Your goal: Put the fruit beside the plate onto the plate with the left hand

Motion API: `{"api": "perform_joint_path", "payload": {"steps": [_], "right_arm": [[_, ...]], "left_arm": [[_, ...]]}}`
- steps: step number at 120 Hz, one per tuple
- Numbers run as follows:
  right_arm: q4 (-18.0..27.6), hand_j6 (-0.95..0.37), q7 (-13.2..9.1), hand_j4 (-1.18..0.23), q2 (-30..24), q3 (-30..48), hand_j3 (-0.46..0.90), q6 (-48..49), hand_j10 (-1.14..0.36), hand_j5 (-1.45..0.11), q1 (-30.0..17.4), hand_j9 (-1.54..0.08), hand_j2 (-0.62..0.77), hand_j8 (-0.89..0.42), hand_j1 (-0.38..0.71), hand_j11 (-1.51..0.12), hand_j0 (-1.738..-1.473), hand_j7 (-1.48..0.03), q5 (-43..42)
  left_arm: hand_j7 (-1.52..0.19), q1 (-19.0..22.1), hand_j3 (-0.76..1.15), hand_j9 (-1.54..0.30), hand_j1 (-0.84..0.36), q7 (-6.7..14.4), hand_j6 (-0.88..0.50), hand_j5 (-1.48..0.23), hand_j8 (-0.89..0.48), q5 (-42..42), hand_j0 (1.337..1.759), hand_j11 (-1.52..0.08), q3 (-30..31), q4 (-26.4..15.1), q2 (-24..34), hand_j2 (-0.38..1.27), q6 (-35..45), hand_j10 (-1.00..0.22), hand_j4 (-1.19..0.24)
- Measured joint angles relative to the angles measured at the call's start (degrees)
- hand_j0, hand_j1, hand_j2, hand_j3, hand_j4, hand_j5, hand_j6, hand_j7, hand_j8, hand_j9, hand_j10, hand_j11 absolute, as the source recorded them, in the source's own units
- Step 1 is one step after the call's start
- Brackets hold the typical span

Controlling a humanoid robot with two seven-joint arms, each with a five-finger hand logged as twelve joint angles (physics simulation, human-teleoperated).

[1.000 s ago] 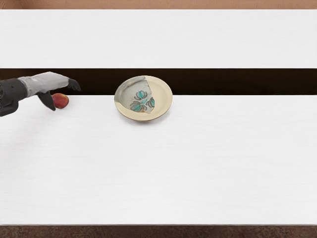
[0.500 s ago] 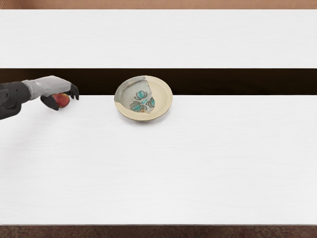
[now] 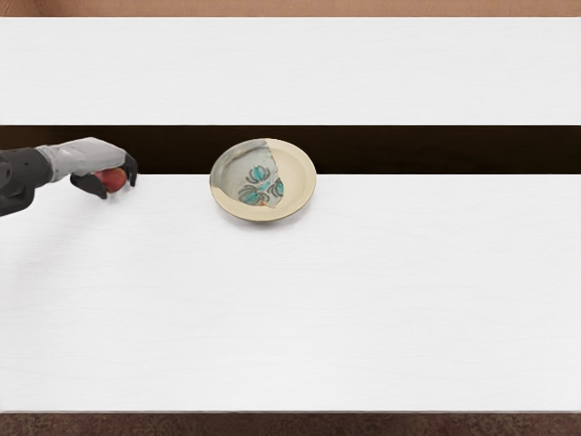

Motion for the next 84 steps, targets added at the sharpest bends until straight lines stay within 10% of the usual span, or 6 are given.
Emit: {"api": "perform_joint_path", "payload": {"steps": [84], "right_arm": [[0.00, 0.00, 0.00, 0.00, 0.00, 0.00, 0.00, 0.00, 0.00, 0.00, 0.00, 0.00, 0.00, 0.00, -0.35, 0.00, -1.658, 0.00, 0.00]], "left_arm": [[-0.87, -1.75, 0.01, -0.86, -0.35, 0.00, -0.41, -0.88, -0.42, -12.48, 1.652, -0.85, -23.20, -7.27, -3.34, 0.22, -2.95, -0.60, -0.61]]}}
